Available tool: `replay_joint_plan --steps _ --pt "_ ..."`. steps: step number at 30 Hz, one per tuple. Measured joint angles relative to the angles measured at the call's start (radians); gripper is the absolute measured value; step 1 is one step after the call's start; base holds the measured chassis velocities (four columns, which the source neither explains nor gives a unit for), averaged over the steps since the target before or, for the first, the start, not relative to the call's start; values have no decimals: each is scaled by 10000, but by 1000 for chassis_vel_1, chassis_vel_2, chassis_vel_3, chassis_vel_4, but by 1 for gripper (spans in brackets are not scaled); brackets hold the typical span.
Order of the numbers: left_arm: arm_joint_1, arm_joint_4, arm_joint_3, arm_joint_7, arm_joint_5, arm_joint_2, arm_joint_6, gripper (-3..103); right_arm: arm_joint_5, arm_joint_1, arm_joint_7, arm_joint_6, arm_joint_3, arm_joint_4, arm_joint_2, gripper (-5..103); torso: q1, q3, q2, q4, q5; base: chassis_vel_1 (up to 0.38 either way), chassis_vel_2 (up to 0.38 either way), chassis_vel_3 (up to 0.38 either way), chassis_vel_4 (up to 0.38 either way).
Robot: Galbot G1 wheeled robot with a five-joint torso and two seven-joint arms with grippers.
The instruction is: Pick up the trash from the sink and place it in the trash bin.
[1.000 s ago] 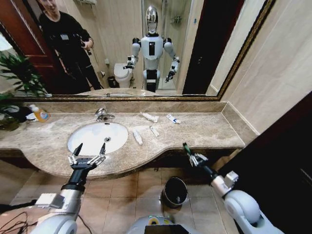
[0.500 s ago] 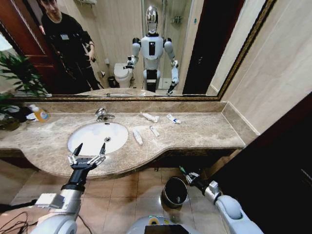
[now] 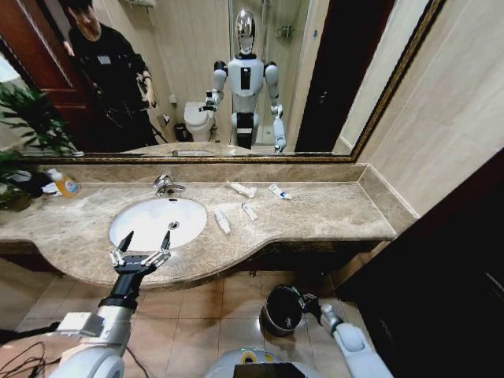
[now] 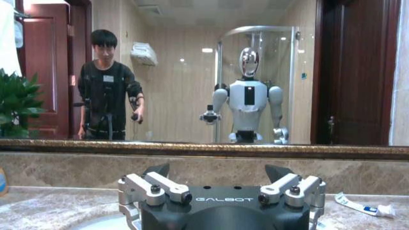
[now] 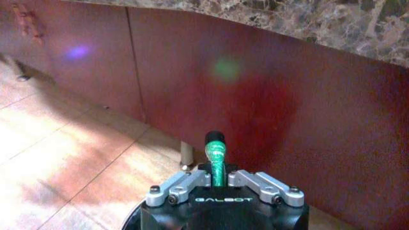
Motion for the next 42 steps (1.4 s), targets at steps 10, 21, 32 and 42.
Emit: replay_joint_plan --steps 10,21,32,42 --pt "0 0 0 0 0 0 -1 100 -610 84 459 -83 35 -209 363 35 0 0 0 -1 -2 0 0 0 0" --pt "0 0 0 0 0 0 0 100 -216 -326 162 -125 -8 523 288 73 0 0 0 0 0 0 0 0 0" --pt "0 0 0 0 0 0 0 100 2339 -2299 -1065 -231 404 4062 -614 100 -1 0 0 -1 1 0 0 0 0" --pt "0 0 0 0 0 0 0 100 4694 -3994 -234 -2103 1086 8987 -886 100 -2 -1 1 -3 -3 0 0 0 0"
